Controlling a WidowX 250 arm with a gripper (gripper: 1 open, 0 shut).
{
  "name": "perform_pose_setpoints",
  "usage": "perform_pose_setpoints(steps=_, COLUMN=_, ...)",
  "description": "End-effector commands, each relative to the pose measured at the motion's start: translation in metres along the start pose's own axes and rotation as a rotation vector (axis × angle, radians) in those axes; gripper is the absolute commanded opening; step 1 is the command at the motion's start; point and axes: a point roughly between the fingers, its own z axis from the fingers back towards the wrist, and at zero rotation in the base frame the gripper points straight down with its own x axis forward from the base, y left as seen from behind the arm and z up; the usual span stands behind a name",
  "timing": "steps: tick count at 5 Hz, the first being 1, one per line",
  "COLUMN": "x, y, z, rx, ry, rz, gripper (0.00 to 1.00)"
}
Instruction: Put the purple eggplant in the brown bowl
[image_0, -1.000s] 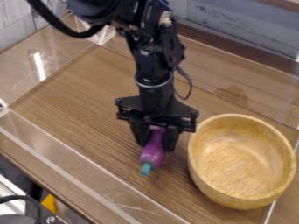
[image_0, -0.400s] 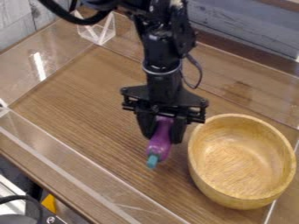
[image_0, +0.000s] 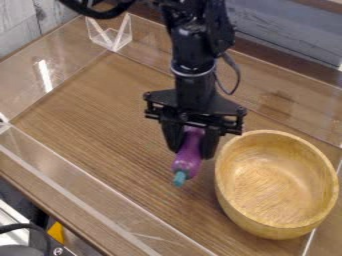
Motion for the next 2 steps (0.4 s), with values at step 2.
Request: perform_pose_setpoints(steps=2, x=0.0076, y=-0.0167, z=0.0302, rx=-0.019, ry=-0.087, rz=-0.037, gripper=0.0)
